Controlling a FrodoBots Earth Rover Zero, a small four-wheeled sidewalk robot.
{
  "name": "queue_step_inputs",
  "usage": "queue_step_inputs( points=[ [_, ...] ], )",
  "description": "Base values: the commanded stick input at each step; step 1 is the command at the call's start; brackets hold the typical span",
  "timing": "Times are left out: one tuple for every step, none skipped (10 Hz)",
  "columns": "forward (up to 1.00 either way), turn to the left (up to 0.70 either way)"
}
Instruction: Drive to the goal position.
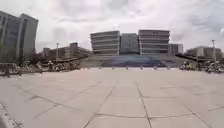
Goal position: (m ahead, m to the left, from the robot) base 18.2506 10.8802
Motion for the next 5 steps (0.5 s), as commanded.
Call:
queue_step_inputs(
  points=[
    [1.0,0.02],
    [1.0,0.02],
    [1.0,0.0],
    [1.0,0.01],
    [1.0,0.02]
  ],
)
